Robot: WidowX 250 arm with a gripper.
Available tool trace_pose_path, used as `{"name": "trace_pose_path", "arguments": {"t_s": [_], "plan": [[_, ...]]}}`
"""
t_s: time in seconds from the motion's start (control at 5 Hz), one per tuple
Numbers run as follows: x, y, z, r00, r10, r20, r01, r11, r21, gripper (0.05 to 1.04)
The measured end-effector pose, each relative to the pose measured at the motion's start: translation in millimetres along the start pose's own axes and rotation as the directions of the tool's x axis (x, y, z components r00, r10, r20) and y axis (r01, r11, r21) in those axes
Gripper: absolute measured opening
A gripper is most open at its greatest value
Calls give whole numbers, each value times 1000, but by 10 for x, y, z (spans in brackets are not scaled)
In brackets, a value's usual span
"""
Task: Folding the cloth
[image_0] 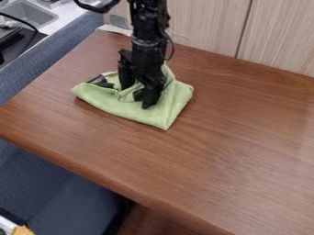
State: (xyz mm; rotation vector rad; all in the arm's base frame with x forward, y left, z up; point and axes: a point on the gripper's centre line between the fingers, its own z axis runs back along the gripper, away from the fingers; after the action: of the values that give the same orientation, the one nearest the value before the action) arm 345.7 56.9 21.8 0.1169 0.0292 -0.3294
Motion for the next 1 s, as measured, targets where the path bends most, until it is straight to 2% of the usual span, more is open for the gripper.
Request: {"name": "trace_pose_path", "arguments": {"t_s": [0.4,1.0], "plan": [[-31,-264,58,998,-61,-7,61,998,1,1001],[-229,-920,259,975,-218,31,218,976,8,1001]]}}
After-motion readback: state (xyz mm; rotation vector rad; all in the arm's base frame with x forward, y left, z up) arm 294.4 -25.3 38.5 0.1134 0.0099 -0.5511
